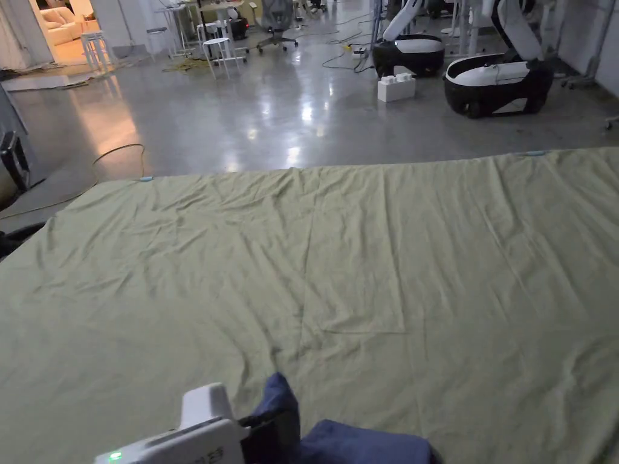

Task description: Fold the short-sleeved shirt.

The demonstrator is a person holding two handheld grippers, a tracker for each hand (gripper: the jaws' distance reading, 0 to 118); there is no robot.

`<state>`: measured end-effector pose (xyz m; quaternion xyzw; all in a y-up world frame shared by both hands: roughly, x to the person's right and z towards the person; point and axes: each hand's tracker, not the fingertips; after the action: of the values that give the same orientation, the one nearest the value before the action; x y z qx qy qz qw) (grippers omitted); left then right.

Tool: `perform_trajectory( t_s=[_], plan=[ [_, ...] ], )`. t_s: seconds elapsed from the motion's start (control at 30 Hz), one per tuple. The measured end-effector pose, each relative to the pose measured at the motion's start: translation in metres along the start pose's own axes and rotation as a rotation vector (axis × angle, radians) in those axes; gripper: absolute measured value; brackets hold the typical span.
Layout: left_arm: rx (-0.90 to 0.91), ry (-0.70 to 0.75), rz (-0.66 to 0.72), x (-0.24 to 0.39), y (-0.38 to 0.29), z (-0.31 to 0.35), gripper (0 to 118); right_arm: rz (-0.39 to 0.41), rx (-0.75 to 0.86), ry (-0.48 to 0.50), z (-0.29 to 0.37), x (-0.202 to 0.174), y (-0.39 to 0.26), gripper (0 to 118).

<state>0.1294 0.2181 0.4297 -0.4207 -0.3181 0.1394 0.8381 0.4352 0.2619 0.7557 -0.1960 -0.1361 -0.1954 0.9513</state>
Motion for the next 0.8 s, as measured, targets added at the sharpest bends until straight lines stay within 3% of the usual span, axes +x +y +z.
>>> perform_trajectory(
  t_s=[0.07, 0.17, 0.2, 0.23, 0.27, 0.3, 0.4, 0.47, 0.5, 0.57, 0.6, 0.73, 0.8],
  plan=[
    [-0.049, -0.037, -0.035, 0.030, -0.015, -0.041, 17, 0.002, 0.008, -0.008, 0.003, 0.002, 0.002, 0],
    [-0.178, 0.054, -0.088, 0.057, -0.038, -0.094, 21, 0.036, 0.016, -0.056, 0.010, 0.008, 0.004, 0],
    [-0.211, 0.090, -0.108, 0.059, -0.046, -0.105, 30, 0.035, 0.017, -0.063, 0.013, 0.011, 0.004, 0],
    [-0.233, 0.070, -0.102, 0.060, -0.051, -0.111, 49, 0.031, 0.017, -0.067, 0.015, 0.016, 0.002, 0],
    [-0.235, 0.022, -0.092, 0.058, -0.053, -0.113, 66, 0.023, 0.016, -0.069, 0.016, 0.021, 0.001, 0],
    [-0.189, -0.115, -0.034, 0.053, -0.050, -0.104, 78, 0.010, 0.012, -0.073, 0.017, 0.026, -0.001, 0],
    [-0.067, -0.183, 0.072, 0.042, -0.037, -0.071, 82, -0.031, 0.003, -0.086, 0.018, 0.038, -0.006, 0],
    [0.027, -0.152, 0.129, 0.029, -0.028, -0.053, 78, -0.046, 0.014, -0.080, 0.019, 0.043, -0.010, 0],
    [0.069, -0.124, 0.171, 0.023, -0.026, -0.046, 69, -0.046, 0.029, -0.067, 0.020, 0.044, -0.011, 0],
    [0.068, -0.117, 0.234, 0.015, -0.026, -0.045, 23, -0.040, 0.039, -0.051, 0.021, 0.043, -0.010, 0],
    [0.051, -0.136, 0.237, 0.012, -0.029, -0.051, 10, -0.036, 0.044, -0.044, 0.021, 0.042, -0.009, 0],
    [-0.121, -0.173, 0.170, 0.025, -0.058, -0.100, 10, -0.010, 0.040, -0.036, 0.019, 0.036, -0.009, 0],
    [-0.189, -0.046, 0.086, 0.036, -0.080, -0.128, 8, 0.010, 0.026, -0.038, 0.017, 0.030, -0.008, 0]
  ],
)
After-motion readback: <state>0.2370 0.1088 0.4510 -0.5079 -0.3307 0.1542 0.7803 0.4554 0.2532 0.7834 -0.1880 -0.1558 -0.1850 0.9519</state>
